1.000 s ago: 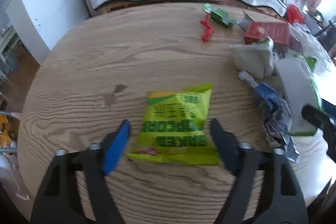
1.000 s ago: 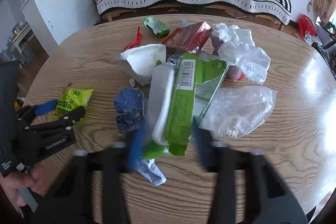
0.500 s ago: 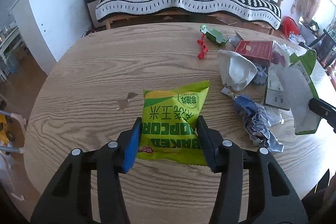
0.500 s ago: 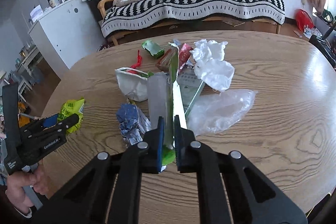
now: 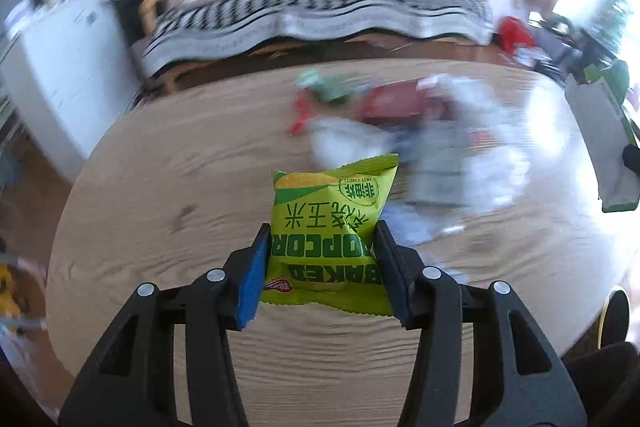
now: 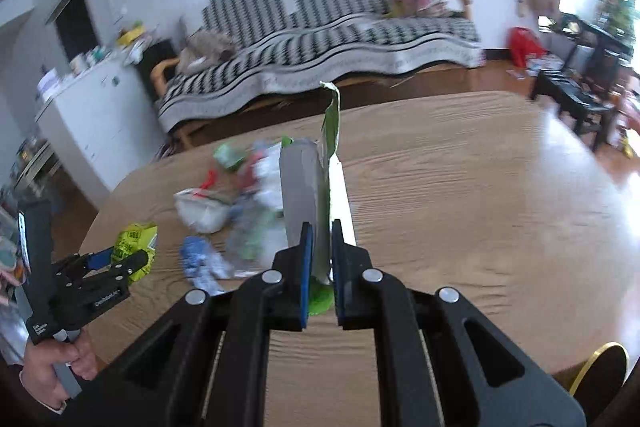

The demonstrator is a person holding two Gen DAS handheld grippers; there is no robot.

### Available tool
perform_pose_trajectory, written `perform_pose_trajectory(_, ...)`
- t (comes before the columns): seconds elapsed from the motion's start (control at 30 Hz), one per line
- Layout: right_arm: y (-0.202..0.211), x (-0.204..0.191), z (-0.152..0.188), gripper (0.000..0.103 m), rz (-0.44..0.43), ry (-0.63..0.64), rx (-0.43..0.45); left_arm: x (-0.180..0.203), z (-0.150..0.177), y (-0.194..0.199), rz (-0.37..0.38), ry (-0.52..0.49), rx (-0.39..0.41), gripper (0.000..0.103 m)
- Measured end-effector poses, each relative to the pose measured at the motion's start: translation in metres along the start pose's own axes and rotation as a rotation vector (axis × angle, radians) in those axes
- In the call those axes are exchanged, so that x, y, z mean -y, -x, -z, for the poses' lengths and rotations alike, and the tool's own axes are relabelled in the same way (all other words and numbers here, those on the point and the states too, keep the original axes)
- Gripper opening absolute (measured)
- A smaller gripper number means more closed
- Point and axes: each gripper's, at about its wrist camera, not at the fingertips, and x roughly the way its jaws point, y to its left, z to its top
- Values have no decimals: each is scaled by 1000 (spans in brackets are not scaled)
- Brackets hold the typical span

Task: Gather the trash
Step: 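Carry both items to the trash bin and open both tools to drop them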

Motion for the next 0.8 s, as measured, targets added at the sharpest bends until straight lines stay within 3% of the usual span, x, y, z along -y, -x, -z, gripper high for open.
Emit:
perform_pose_trajectory(0.1,43,56,7,10,93,-51,42,58,-13,21,105,-51,28,50)
perform_pose_trajectory(0.2,92,126,27,10,195,-125,70,147,-25,48,250,-132,62,50)
perform_pose_trajectory(0.33,153,218,67,10,350,-224,91,262,-16,71,381,-264,87,50)
perform_pose_trajectory(0.47,198,304,114,10,474,-350,84,375,15,81,537,-374,44,50)
perform_pose_trajectory(0.6,232,364,162,10,566,-448,78,471,54,82,656,-469,-30,50)
perform_pose_trajectory(0.8,258,433,232,10,633,-571,40,562,129,83,786,-607,-60,50)
